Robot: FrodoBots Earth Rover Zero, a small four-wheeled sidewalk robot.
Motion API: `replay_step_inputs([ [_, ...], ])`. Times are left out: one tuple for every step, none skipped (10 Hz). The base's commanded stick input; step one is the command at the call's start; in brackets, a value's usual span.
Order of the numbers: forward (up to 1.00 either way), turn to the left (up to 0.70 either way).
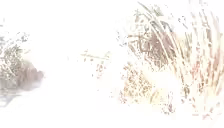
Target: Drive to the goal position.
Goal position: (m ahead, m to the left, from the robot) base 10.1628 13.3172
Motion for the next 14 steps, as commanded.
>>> replay_step_inputs([
  [0.0,0.21],
  [0.0,0.22],
  [0.0,0.23],
  [0.0,0.22],
  [0.0,0.21],
  [0.0,0.2],
  [0.0,0.2],
  [0.0,0.2],
  [0.0,0.21],
  [0.0,0.22],
  [0.0,0.1],
  [0.0,0.09],
  [0.0,0.09],
  [0.0,0.27],
])
